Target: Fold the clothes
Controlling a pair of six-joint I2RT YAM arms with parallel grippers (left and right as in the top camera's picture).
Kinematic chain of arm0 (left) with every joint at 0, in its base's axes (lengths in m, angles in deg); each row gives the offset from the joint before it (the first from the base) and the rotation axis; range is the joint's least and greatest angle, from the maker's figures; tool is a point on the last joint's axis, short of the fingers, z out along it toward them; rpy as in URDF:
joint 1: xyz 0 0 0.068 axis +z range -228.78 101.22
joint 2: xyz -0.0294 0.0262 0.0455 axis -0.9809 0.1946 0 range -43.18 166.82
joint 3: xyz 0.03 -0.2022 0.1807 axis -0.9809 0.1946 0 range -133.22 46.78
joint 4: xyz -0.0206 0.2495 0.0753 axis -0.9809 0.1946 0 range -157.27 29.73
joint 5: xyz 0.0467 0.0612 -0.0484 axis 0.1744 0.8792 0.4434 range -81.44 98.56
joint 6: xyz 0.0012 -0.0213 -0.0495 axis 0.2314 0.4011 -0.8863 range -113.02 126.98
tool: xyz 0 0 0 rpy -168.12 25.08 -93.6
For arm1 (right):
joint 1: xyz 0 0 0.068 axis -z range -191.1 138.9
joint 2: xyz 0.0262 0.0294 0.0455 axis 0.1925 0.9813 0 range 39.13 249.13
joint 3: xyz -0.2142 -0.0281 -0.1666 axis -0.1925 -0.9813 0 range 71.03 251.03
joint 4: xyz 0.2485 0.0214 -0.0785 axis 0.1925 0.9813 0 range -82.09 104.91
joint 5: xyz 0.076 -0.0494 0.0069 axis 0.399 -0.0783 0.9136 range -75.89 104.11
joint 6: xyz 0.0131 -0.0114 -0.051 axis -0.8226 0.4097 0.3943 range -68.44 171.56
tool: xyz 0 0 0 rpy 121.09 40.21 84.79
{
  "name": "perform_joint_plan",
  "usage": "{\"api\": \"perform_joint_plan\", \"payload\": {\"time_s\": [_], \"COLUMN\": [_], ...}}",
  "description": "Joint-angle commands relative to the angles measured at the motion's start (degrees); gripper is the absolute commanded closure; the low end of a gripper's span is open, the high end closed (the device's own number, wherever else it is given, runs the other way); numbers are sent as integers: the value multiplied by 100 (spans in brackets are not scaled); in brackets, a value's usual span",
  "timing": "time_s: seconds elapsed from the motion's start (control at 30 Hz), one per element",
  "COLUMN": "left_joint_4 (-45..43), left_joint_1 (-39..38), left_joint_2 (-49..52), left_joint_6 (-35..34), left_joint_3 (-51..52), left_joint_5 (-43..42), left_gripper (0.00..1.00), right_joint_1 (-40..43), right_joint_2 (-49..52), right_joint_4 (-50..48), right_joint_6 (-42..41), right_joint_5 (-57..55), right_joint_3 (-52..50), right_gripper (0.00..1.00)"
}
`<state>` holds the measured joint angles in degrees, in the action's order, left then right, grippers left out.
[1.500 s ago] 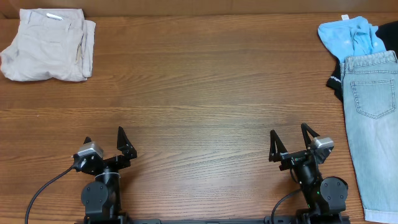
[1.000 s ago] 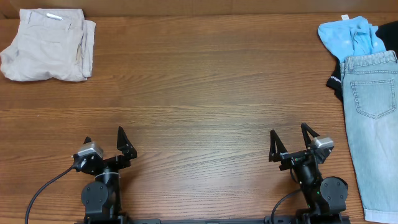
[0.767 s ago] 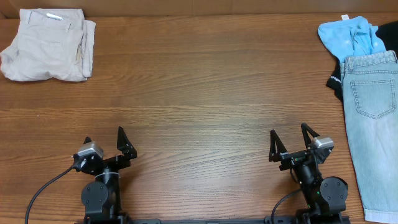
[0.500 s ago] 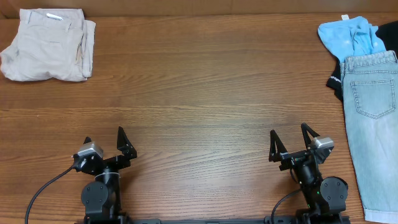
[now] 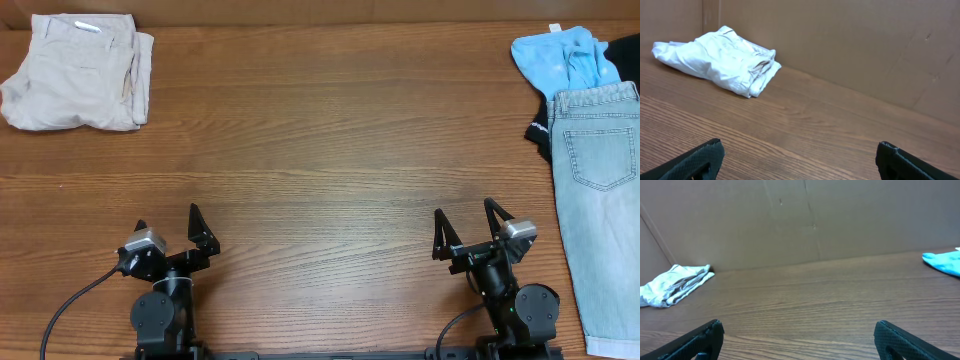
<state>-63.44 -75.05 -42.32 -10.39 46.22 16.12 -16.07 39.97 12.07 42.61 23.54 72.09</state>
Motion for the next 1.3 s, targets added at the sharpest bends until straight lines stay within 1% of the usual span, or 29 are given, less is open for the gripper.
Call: {"api": "perform_joint_plan", "payload": {"time_s": [0.0,0.6,0.67,0.73,0.83,0.9,1.03,1.13,1.2,1.27], "left_joint_4": [-9,-9,-9,-9,-11,-9,-9,-9,-9,-9], "left_joint_1": [-37,-37,-37,-37,-37,-37,-37,-37,-37,-37], "left_joint_2": [-55,-55,-55,-55,-55,-55,-55,-55,-55,-55], "left_joint_6": [131,131,131,131,129,131,131,131,131,131], "left_joint_3": [26,26,26,26,26,26,26,26,26,26], "left_joint_5": [-9,-9,-9,-9,-9,-9,-9,-9,-9,-9], "left_gripper": [0,0,0,0,0,0,0,0,0,0], "right_joint_1": [-31,-31,-26,-26,-28,-26,-26,-26,-26,-26], "right_joint_2": [-68,-68,-68,-68,-68,-68,-68,-68,-68,-68], "right_joint_4": [-22,-22,-127,-439,-1012,-1386,-1600,-1762,-1932,-2210], "right_joint_6": [44,48,151,103,-459,-1036,-1405,-1567,-1823,-2144], "right_joint_5": [-55,-81,-398,-341,431,1158,1762,1626,1126,369], "right_joint_3": [-61,-59,-59,-59,-59,-59,-59,-59,-59,-59], "right_gripper": [0,0,0,0,0,0,0,0,0,0]}}
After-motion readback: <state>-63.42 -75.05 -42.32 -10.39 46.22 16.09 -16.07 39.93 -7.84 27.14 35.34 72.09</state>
